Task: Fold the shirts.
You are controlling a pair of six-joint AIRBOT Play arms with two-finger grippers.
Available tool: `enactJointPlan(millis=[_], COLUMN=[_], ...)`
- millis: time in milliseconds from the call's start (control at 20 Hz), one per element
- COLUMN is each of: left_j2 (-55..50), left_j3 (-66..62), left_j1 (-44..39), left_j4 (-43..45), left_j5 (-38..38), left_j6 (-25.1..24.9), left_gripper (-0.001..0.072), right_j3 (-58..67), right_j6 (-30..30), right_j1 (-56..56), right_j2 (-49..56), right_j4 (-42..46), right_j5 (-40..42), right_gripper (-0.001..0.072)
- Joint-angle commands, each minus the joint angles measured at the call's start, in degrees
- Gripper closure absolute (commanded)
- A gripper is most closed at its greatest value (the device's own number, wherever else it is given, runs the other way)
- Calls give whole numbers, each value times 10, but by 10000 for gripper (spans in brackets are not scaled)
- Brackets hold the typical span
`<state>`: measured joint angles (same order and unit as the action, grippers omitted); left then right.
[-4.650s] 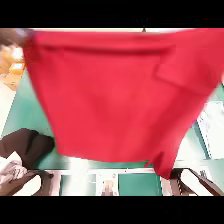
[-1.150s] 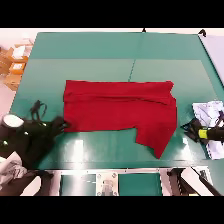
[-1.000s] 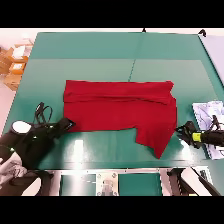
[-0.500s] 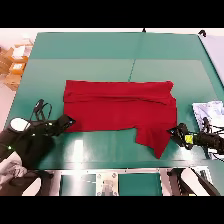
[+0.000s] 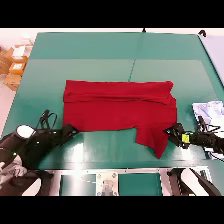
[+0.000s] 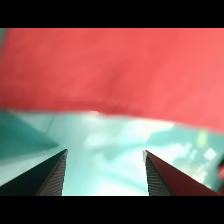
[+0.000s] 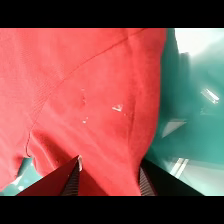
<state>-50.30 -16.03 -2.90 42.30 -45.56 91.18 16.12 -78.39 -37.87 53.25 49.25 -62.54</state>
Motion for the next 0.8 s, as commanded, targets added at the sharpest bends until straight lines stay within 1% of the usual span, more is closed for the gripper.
enactJointPlan(millis=[0, 100, 150, 250, 350, 400, 450, 550, 600, 750], left_j2=[-4, -23, -38, -63, -66, -66, -66, -66, -66, -65], left_j3=[15, 14, 14, 14, 14, 14, 14, 14, 14, 12], left_j1=[-62, -63, -63, -63, -63, -63, -63, -63, -63, -63], left_j4=[-25, -28, -44, -78, -96, -98, -98, -99, -98, -98], left_j5=[179, 212, 211, 210, 211, 214, 217, 224, 225, 225], left_j6=[53, 78, 78, 61, 36, 28, 28, 15, 10, -3], left_gripper=[146, 147, 147, 146, 146, 147, 219, 618, 684, 684], right_j3=[0, 0, 0, 0, 0, 0, 0, -2, -7, -35], right_j6=[0, 0, 0, 0, 0, -1, -1, -1, -1, -2], right_j1=[3, 4, 4, 4, 4, 4, 4, 4, 4, 8], right_j2=[0, 0, 0, 0, 0, 0, 0, 0, 0, 0], right_j4=[-2, -2, -2, -2, -2, -2, -2, -2, -2, -9], right_j5=[-3, -5, -5, -12, -18, -24, -34, -51, -55, -38], right_gripper=[272, 272, 272, 268, 204, 204, 204, 204, 204, 204])
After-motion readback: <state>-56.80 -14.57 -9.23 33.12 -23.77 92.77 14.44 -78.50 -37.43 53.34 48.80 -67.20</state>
